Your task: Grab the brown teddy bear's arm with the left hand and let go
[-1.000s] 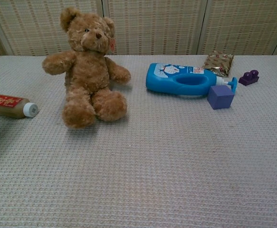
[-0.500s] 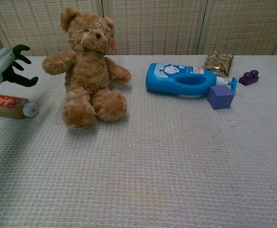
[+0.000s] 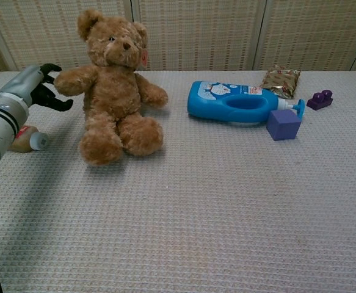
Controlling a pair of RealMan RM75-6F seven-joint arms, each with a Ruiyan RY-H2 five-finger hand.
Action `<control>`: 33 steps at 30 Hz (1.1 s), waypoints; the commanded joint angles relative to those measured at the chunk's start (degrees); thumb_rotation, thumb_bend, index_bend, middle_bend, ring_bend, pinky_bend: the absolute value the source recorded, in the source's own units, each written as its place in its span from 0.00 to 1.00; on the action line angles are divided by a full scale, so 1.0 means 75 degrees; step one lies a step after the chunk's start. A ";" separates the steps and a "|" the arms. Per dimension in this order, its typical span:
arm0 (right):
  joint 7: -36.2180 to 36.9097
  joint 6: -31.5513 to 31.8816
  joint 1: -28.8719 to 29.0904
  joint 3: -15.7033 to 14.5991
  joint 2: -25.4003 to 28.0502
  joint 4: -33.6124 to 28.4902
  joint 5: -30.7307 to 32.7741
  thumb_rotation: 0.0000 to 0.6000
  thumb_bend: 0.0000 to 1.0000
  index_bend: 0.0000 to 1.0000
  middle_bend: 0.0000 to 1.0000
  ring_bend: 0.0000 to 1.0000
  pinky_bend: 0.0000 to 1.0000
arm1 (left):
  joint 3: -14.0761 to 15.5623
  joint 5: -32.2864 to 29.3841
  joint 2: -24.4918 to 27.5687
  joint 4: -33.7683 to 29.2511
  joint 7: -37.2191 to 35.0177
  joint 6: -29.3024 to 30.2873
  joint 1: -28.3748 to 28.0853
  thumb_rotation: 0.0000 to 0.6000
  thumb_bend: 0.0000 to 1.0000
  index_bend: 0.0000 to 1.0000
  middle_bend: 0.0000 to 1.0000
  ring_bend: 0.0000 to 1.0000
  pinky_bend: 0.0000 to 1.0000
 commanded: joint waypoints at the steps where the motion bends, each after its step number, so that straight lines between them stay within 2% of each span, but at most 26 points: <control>1: 0.0007 0.0008 -0.0003 -0.0002 0.0002 -0.0005 -0.0002 1.00 0.10 0.00 0.00 0.00 0.00 | -0.0062 -0.0235 0.0126 -0.0300 -0.0009 -0.0101 -0.0002 1.00 0.39 0.10 0.20 0.25 0.31; 17: -0.0015 -0.0064 0.0029 -0.0012 0.0007 -0.0032 0.0031 1.00 0.10 0.00 0.00 0.00 0.00 | -0.0147 -0.0879 0.0760 -0.1671 -0.0485 -0.0421 0.0061 1.00 0.38 0.10 0.19 0.25 0.31; 20: -0.0018 -0.0081 0.0034 -0.0020 0.0010 -0.0039 0.0032 1.00 0.10 0.00 0.00 0.00 0.00 | -0.0150 -0.0867 0.0713 -0.1618 -0.0625 -0.0302 0.0012 1.00 0.38 0.12 0.23 0.27 0.32; 28: -0.0058 -0.0128 0.0072 -0.0016 0.0000 -0.0013 0.0029 1.00 0.10 0.00 0.00 0.00 0.00 | -0.0038 -0.0089 0.0091 -0.0673 -0.1255 0.0578 -0.0201 1.00 0.43 0.33 0.45 0.44 0.34; 33: -0.0057 -0.0118 0.0077 -0.0016 -0.0004 -0.0012 0.0019 1.00 0.10 0.00 0.00 0.00 0.00 | 0.0087 0.0202 -0.0119 -0.0242 -0.1349 0.0804 -0.0281 1.00 0.47 0.38 0.51 0.49 0.35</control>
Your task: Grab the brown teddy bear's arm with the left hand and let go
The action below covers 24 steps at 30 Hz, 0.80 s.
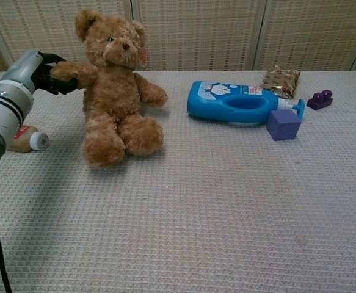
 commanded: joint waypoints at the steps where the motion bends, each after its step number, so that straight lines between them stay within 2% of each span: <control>1: 0.0000 0.0003 0.0003 0.0000 -0.0004 0.0003 -0.0005 1.00 0.10 0.00 0.00 0.00 0.00 | 0.0121 0.0275 -0.0177 0.0305 -0.0119 0.0224 -0.0078 1.00 0.48 0.39 0.51 0.49 0.35; 4: -0.0013 -0.0014 0.0009 -0.0004 -0.0006 -0.0002 0.0001 1.00 0.10 0.00 0.00 0.00 0.00 | 0.0303 0.0762 -0.0354 0.0771 -0.0345 0.0508 -0.0129 1.00 0.48 0.40 0.52 0.50 0.35; 7: -0.0029 -0.0035 0.0019 -0.0006 -0.0010 -0.0008 0.0009 1.00 0.10 0.00 0.00 0.00 0.00 | 0.0418 0.0850 -0.0499 0.1141 -0.0273 0.0520 -0.0149 1.00 0.48 0.40 0.53 0.50 0.35; 13: -0.0053 -0.0049 0.0023 -0.0005 -0.0011 -0.0033 0.0032 1.00 0.10 0.00 0.00 0.00 0.00 | 0.0405 0.0435 -0.0382 0.1017 0.0158 0.0030 -0.0076 1.00 0.48 0.41 0.53 0.50 0.35; 20: -0.0082 -0.0094 0.0039 -0.0012 -0.0007 -0.0054 0.0052 1.00 0.10 0.00 0.00 0.00 0.00 | 0.0499 0.1021 -0.0588 0.1414 -0.0404 0.0391 -0.0076 1.00 0.47 0.41 0.52 0.50 0.35; 24: -0.0074 -0.0067 0.0030 -0.0009 -0.0006 -0.0060 0.0048 1.00 0.10 0.00 0.00 0.00 0.00 | 0.0501 0.0524 -0.0438 0.1160 0.0226 -0.0104 -0.0014 1.00 0.47 0.41 0.53 0.50 0.35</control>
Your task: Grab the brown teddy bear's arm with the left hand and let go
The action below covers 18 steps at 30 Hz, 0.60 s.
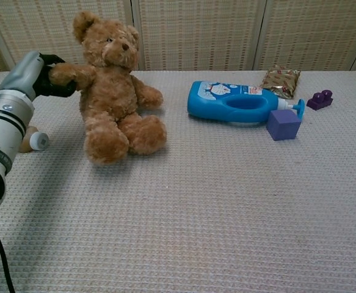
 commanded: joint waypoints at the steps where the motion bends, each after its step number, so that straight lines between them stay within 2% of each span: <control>1: 0.0005 0.0007 -0.0004 0.0001 -0.0002 -0.0003 0.0003 1.00 0.10 0.00 0.00 0.00 0.00 | 0.0013 -0.0559 0.0152 -0.0338 0.0713 -0.0458 0.0061 1.00 0.47 0.41 0.53 0.50 0.35; 5: -0.0005 -0.0003 0.0003 0.0005 -0.0003 0.0001 0.0009 1.00 0.10 0.00 0.00 0.00 0.00 | -0.0024 -0.0566 0.0198 -0.0474 0.0785 -0.0395 0.0076 1.00 0.47 0.42 0.53 0.50 0.35; 10: -0.0002 0.0031 -0.0006 0.0021 -0.0009 -0.0002 0.0024 1.00 0.10 0.00 0.00 0.00 0.00 | 0.0079 0.0183 -0.0011 -0.0027 0.0081 0.0124 0.0044 1.00 0.47 0.41 0.52 0.50 0.35; 12: 0.0006 0.0054 -0.0013 0.0024 -0.0015 0.0003 0.0019 1.00 0.10 0.00 0.00 0.00 0.00 | 0.0162 0.0250 -0.0043 0.0105 0.0110 0.0092 0.0049 1.00 0.47 0.41 0.52 0.50 0.35; 18: -0.0014 0.0034 -0.0005 0.0010 -0.0017 0.0005 0.0001 1.00 0.10 0.00 0.00 0.00 0.00 | 0.0108 -0.0606 0.0323 -0.0531 0.1110 -0.0651 0.0171 1.00 0.47 0.42 0.53 0.50 0.36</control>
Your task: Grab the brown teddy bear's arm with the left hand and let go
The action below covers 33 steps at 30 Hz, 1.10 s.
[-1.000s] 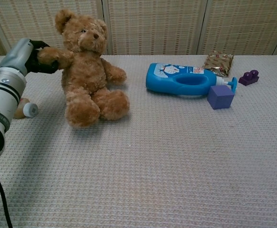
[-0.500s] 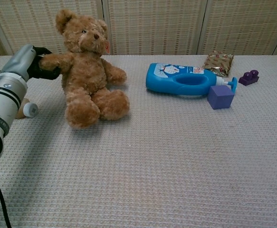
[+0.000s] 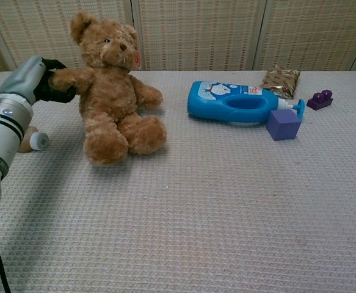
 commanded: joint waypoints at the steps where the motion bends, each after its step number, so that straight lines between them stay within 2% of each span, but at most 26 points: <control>1: -0.0007 -0.0008 0.0007 0.0002 -0.0005 0.0002 0.0002 1.00 0.10 0.00 0.00 0.00 0.00 | -0.0067 -0.0519 0.0233 -0.0504 0.0526 -0.0334 0.0084 1.00 0.47 0.42 0.53 0.50 0.36; 6: -0.0053 -0.0065 0.0028 0.0012 -0.0015 -0.0007 0.0049 1.00 0.10 0.00 0.00 0.00 0.00 | -0.0024 0.0142 0.0079 -0.0241 -0.0215 0.0167 0.0103 1.00 0.47 0.42 0.53 0.50 0.36; 12: -0.0081 -0.0068 0.0025 0.0005 -0.0017 -0.0029 0.0052 1.00 0.10 0.00 0.00 0.00 0.00 | 0.0089 0.0110 0.0217 -0.0308 -0.0187 -0.0113 0.0184 1.00 0.46 0.40 0.51 0.49 0.36; 15: -0.0084 -0.0071 0.0026 0.0010 -0.0018 -0.0030 0.0064 1.00 0.10 0.00 0.00 0.00 0.00 | 0.0325 0.0430 0.0333 -0.0282 -0.0368 -0.0140 0.0266 1.00 0.44 0.27 0.38 0.40 0.35; 17: -0.0086 -0.0093 0.0035 0.0015 -0.0016 -0.0034 0.0082 1.00 0.10 0.00 0.00 0.00 0.00 | 0.0511 0.0677 0.0463 -0.0302 -0.0506 -0.0132 0.0361 1.00 0.44 0.14 0.24 0.30 0.34; 20: -0.0106 -0.0112 0.0045 0.0021 -0.0022 -0.0044 0.0097 1.00 0.10 0.00 0.00 0.00 0.00 | 0.0778 0.1039 0.0730 -0.0448 -0.0660 -0.0016 0.0562 1.00 0.43 0.03 0.10 0.18 0.33; 22: -0.0122 -0.0134 0.0050 0.0017 -0.0022 -0.0050 0.0107 1.00 0.10 0.00 0.00 0.00 0.00 | 0.1092 0.1378 0.1054 -0.0641 -0.0656 0.0090 0.0770 1.00 0.41 0.00 0.03 0.11 0.32; 26: -0.0152 -0.0150 0.0055 0.0032 -0.0030 -0.0068 0.0146 1.00 0.10 0.00 0.00 0.00 0.00 | 0.1827 0.2011 0.1906 -0.1230 -0.0260 0.0497 0.1342 1.00 0.41 0.00 0.00 0.03 0.30; 30: -0.0188 -0.0129 0.0048 0.0038 -0.0046 -0.0081 0.0149 1.00 0.10 0.00 0.00 0.00 0.00 | 0.2672 0.2675 0.2839 -0.1782 0.0126 0.1160 0.2117 1.00 0.41 0.00 0.00 0.03 0.29; 33: -0.0258 -0.0126 0.0045 0.0055 -0.0093 -0.0075 0.0187 1.00 0.10 0.00 0.00 0.00 0.00 | 0.3302 0.2825 0.3520 -0.2276 0.0625 0.1426 0.2733 1.00 0.40 0.00 0.00 0.03 0.29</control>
